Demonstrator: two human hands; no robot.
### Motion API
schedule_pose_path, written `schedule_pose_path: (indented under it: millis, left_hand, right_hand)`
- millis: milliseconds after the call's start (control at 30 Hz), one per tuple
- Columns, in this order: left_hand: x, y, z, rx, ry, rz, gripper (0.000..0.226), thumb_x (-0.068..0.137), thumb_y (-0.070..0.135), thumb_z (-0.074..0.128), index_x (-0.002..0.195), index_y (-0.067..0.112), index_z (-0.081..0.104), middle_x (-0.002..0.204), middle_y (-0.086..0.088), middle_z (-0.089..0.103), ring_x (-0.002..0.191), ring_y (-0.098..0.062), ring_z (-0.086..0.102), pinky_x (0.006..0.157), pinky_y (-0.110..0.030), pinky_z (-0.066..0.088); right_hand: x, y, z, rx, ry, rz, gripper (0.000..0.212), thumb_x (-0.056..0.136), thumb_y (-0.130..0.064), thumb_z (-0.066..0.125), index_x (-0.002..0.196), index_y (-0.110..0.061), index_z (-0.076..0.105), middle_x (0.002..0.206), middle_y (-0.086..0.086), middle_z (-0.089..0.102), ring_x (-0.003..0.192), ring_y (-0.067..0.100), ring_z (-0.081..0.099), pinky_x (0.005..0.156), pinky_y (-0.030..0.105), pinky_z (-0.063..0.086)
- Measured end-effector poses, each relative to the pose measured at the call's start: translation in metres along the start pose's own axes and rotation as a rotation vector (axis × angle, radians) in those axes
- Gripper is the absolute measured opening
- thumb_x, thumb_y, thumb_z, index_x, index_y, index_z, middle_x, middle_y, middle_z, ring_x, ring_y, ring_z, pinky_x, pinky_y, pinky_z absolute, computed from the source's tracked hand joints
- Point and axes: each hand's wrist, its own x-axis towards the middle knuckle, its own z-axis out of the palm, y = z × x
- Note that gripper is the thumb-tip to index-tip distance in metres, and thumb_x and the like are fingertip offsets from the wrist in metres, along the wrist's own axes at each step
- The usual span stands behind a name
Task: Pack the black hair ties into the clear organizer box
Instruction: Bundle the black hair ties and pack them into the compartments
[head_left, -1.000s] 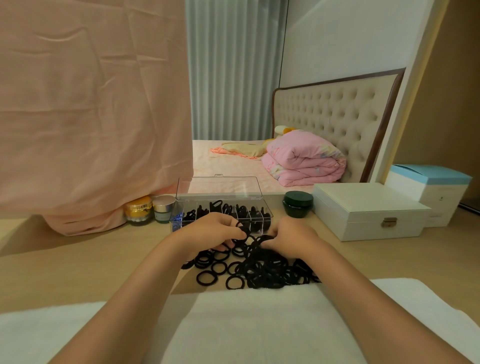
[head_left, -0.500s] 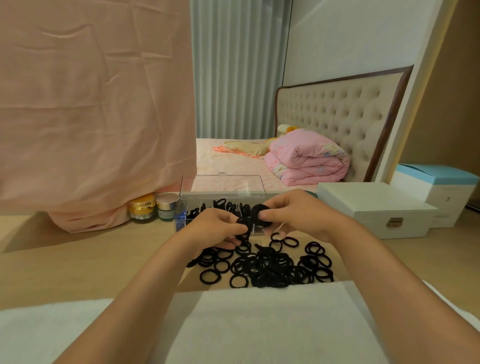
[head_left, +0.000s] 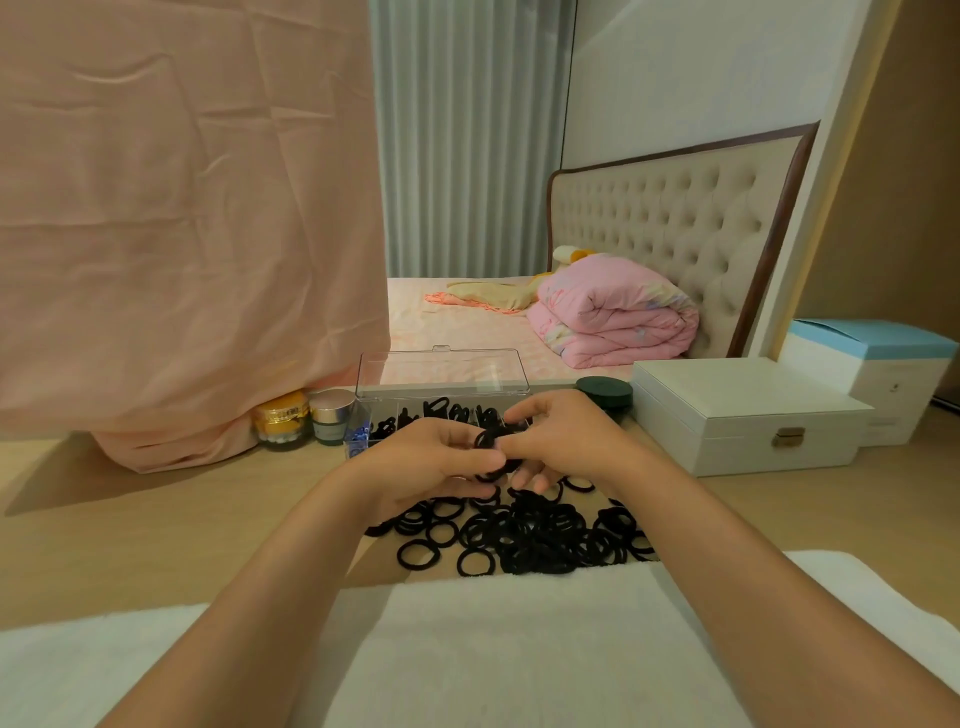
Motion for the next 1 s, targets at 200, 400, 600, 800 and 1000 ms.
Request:
schedule_pose_path:
  millis: [200, 400, 600, 800, 1000]
  left_hand:
    - [-0.004, 0.001, -0.002, 0.033, -0.019, -0.027, 0.021, 0.093, 0.004, 0.064, 0.112, 0.008, 0.073, 0.113, -0.011, 0.075, 0.109, -0.024, 0.071, 0.095, -0.031, 0.056]
    - [-0.004, 0.004, -0.006, -0.021, 0.001, -0.061, 0.026, 0.095, -0.004, 0.06, 0.115, 0.008, 0.072, 0.111, -0.014, 0.076, 0.107, -0.025, 0.073, 0.088, -0.027, 0.06]
    - [-0.001, 0.001, -0.005, 0.07, 0.179, -0.085, 0.018, 0.092, 0.004, 0.068, 0.11, 0.003, 0.072, 0.099, -0.011, 0.079, 0.093, -0.023, 0.076, 0.081, -0.03, 0.063]
    - [0.002, 0.001, -0.004, 0.029, 0.317, -0.053, 0.02, 0.091, 0.006, 0.07, 0.111, 0.005, 0.073, 0.093, -0.011, 0.079, 0.088, -0.023, 0.077, 0.077, -0.03, 0.063]
    - [0.001, 0.009, 0.006, -0.121, 0.111, -0.031, 0.031, 0.1, 0.029, 0.059, 0.115, 0.004, 0.071, 0.106, -0.017, 0.076, 0.098, -0.026, 0.074, 0.087, -0.033, 0.06]
  right_hand:
    - [-0.001, 0.008, -0.01, 0.017, -0.162, 0.055, 0.028, 0.088, -0.023, 0.079, 0.114, -0.015, 0.075, 0.09, 0.005, 0.079, 0.075, 0.013, 0.072, 0.056, 0.024, 0.055]
    - [0.001, 0.011, -0.013, 0.087, -0.066, 0.045, 0.021, 0.089, -0.01, 0.076, 0.109, -0.003, 0.075, 0.086, 0.013, 0.078, 0.071, 0.015, 0.075, 0.057, 0.023, 0.06]
    - [0.002, 0.009, -0.017, 0.124, -0.046, 0.044, 0.022, 0.09, -0.009, 0.075, 0.111, -0.002, 0.074, 0.09, 0.017, 0.078, 0.073, 0.019, 0.076, 0.055, 0.022, 0.059]
    - [-0.001, 0.003, -0.018, 0.287, -0.139, 0.025, 0.015, 0.096, -0.005, 0.066, 0.108, -0.005, 0.073, 0.088, 0.014, 0.078, 0.072, 0.017, 0.075, 0.058, 0.022, 0.06]
    - [0.001, 0.004, -0.006, 0.118, -0.027, -0.004, 0.027, 0.089, -0.01, 0.077, 0.115, -0.01, 0.069, 0.081, 0.013, 0.079, 0.07, 0.02, 0.077, 0.061, 0.026, 0.062]
